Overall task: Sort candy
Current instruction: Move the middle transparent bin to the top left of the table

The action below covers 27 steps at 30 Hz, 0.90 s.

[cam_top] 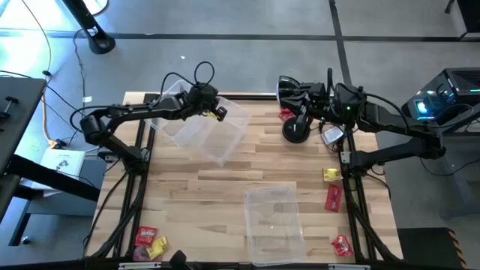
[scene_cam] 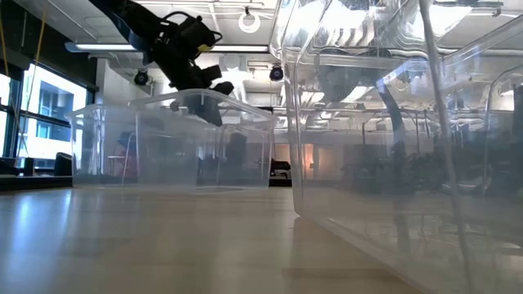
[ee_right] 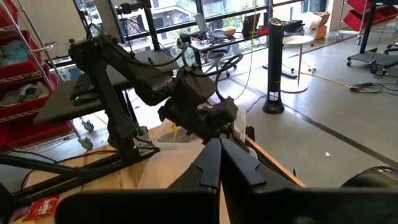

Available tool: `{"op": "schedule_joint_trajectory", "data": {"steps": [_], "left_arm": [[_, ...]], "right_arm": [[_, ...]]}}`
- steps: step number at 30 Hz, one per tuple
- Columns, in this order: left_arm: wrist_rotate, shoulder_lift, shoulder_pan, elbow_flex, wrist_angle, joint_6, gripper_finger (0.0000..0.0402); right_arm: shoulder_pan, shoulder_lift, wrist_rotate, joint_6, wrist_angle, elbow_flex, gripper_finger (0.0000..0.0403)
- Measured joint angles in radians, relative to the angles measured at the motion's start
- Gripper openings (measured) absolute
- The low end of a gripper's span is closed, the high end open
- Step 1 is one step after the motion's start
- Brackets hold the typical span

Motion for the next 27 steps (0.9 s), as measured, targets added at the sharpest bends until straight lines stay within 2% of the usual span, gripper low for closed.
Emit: {"op": "schedule_joint_trajectory", "data": {"steps": [12,19,27], "left_arm": [[-0.216,-0.004,0.049,0.000,-0.065,0.160,0.0000],[-0.236,-0.004,0.112,0.000,-0.064,0.190,0.0000],[-0.311,-0.004,0.182,-0.001,-0.043,0.238,0.0000]], "right_arm": [[0.000,0.000,-0.005,-0.002,-0.024,0.000,0.0000],[0.000,0.000,-0.005,0.000,-0.033,0.000,0.0000],[0.000,0.000,-0.004,-0.001,-0.043,0.000,0.0000]]}}
